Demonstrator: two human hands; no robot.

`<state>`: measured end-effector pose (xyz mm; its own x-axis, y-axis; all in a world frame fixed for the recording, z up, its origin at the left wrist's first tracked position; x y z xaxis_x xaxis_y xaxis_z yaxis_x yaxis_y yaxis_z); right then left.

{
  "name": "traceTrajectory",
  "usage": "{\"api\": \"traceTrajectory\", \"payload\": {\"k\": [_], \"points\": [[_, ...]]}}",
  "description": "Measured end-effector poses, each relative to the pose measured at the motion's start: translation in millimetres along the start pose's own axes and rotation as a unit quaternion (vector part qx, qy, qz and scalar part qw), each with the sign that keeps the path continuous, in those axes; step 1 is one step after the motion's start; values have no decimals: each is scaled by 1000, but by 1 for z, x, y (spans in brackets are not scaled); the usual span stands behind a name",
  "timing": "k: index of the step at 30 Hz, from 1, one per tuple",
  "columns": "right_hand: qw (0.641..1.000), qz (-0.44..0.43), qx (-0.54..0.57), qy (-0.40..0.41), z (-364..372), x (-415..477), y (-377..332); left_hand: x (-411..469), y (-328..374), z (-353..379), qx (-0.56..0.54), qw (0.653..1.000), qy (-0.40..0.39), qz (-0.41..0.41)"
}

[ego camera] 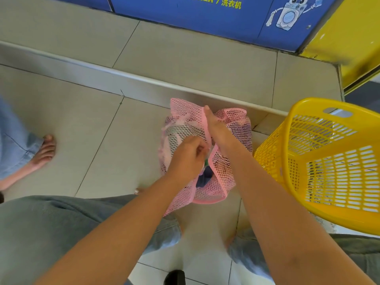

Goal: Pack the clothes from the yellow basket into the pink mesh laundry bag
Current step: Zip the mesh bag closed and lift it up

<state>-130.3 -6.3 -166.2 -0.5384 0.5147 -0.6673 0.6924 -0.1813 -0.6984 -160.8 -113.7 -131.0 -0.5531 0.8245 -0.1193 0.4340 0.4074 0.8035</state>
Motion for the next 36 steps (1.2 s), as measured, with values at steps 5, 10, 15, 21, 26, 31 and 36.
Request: {"api": "traceTrajectory", "payload": {"k": [5, 10, 15, 21, 26, 31, 36], "points": [[997, -60, 14, 42, -18, 2, 2, -9, -1, 12, -20, 998, -57, 10], [983, -156, -50, 87, -17, -12, 5, -4, -3, -9, 49, 995, -78, -31], [959, -242, -89, 121, -1, -41, 17, 52, 23, -86, 123, 968, 221, 8], [929, -285, -166, 166, 2, -50, 23, 109, -27, -27, 266, 926, -173, -204], [917, -311, -197, 156, 7, -53, 27, 93, -42, -4, 295, 877, -308, -220], [925, -281, -216, 141, 6, -49, 40, 92, -36, -13, 268, 892, -305, -200], [929, -269, -210, 140, 3, -43, 37, 99, -31, -34, 7, 966, -177, -188]]}}
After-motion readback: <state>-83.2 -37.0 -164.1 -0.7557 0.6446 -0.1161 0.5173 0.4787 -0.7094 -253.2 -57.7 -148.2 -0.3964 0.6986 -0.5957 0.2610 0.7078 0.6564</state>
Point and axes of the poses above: each hand's wrist, its own x-axis towards the middle knuckle, its own z-axis out of the palm, y = z × x, the point moved 8 cm from there along x, towards the middle knuckle, and after that the axes turned 3 degrees about -y, right-handed, at the moved point
